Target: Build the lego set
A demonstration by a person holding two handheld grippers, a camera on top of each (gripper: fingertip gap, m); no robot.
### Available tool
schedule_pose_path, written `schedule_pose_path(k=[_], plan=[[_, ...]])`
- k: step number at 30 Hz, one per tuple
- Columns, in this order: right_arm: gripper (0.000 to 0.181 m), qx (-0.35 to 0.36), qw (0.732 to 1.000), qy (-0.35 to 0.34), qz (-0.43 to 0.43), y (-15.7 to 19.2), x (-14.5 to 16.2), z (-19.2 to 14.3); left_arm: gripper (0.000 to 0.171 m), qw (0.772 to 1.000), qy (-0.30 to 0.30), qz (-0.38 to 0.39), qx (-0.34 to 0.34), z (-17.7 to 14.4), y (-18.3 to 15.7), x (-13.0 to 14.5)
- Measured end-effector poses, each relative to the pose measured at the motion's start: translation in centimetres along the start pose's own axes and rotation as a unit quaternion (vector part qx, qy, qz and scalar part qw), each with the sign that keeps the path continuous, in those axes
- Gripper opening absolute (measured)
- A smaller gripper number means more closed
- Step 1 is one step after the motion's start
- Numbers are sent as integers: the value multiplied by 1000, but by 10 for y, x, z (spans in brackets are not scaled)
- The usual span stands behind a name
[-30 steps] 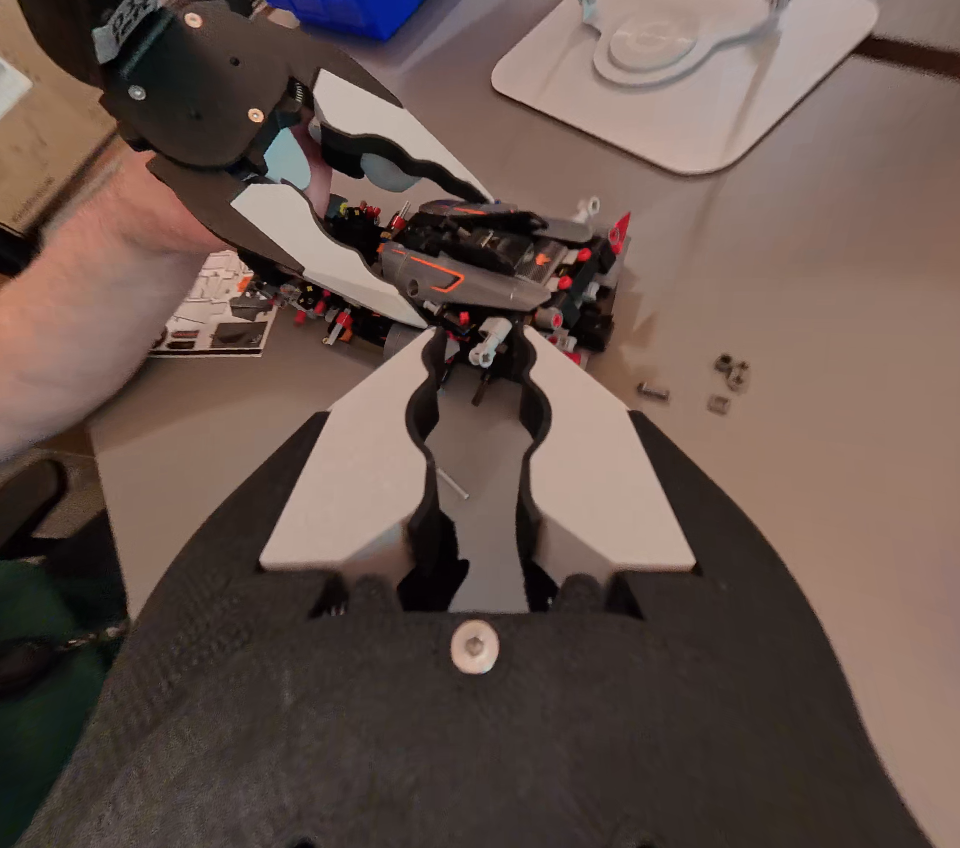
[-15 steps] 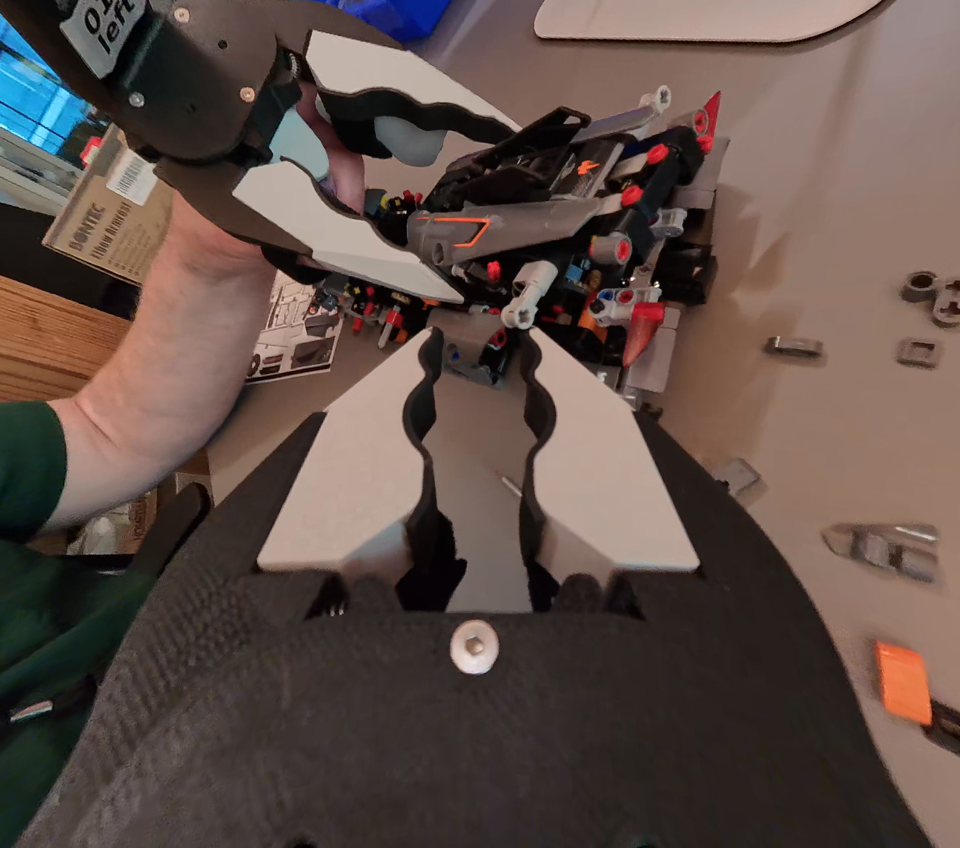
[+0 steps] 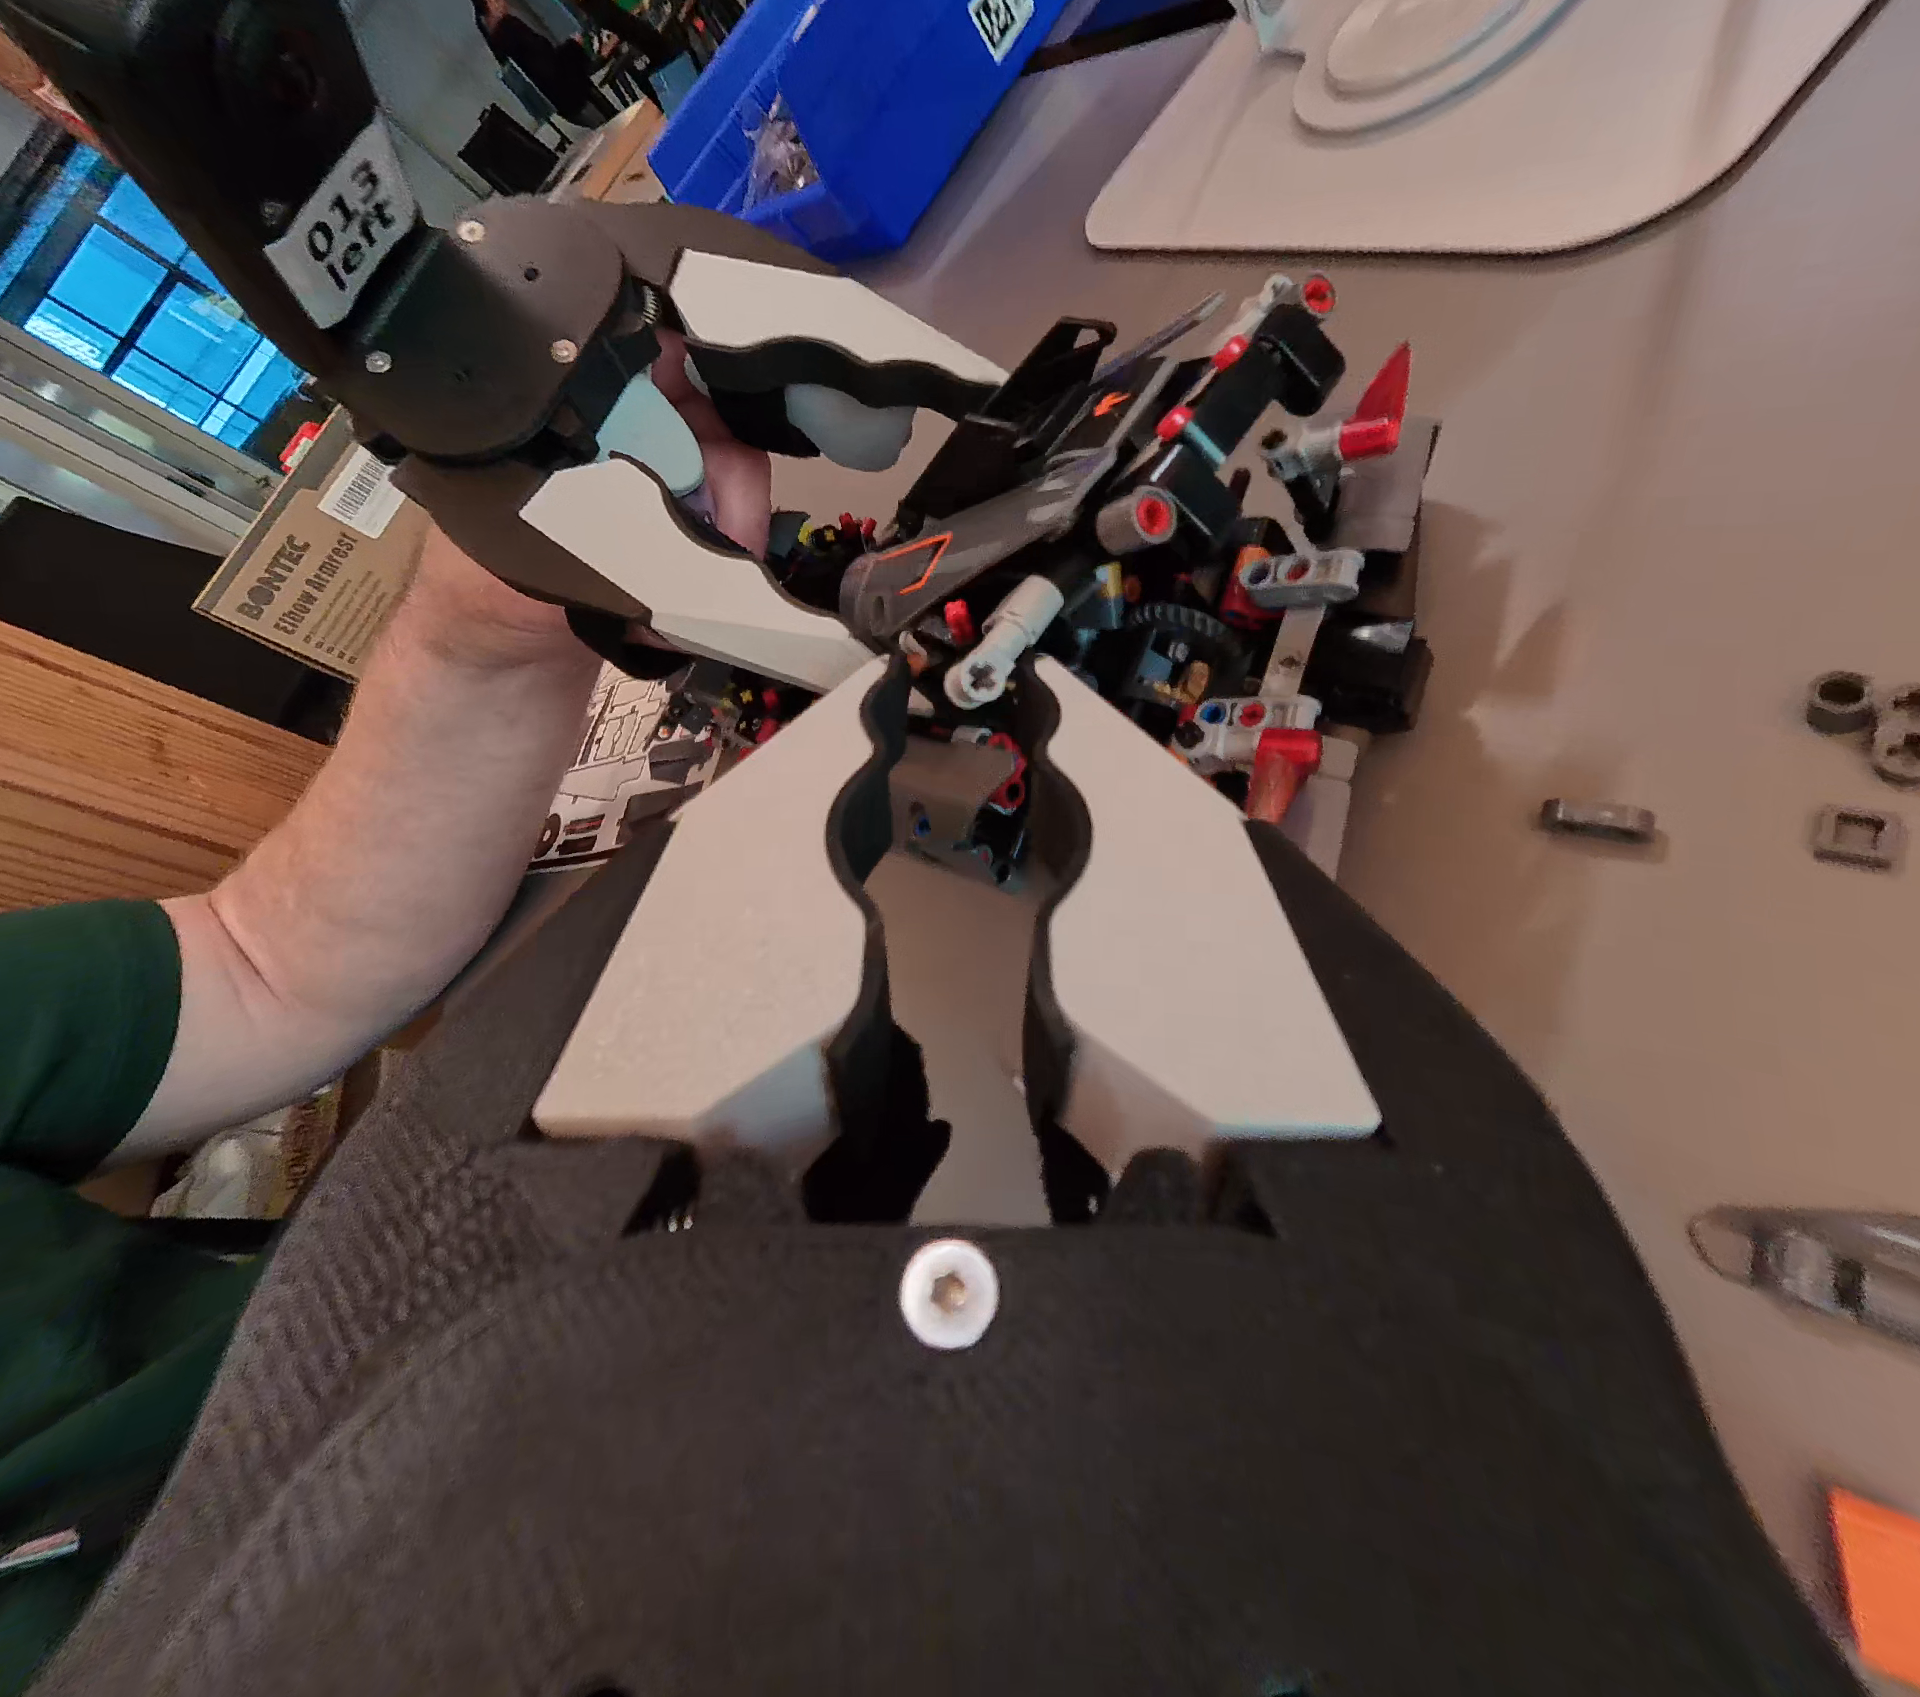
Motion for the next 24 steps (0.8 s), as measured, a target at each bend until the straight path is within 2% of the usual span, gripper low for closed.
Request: schedule_pose_path(k=[24], plan=[[21,16,999,-8,-35,0,-11,7,73,1000,-10,-7,4,-2,1,-1]])
Point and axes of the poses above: each gripper's, where its closed fingertips meet, z out along the fingers, x out of its underside, y = z × x across the jaws, the point moved 3 cm from there along -z, back along the fingers, and after that the axes turned 1 degree about -z, right-handed, at the moved point
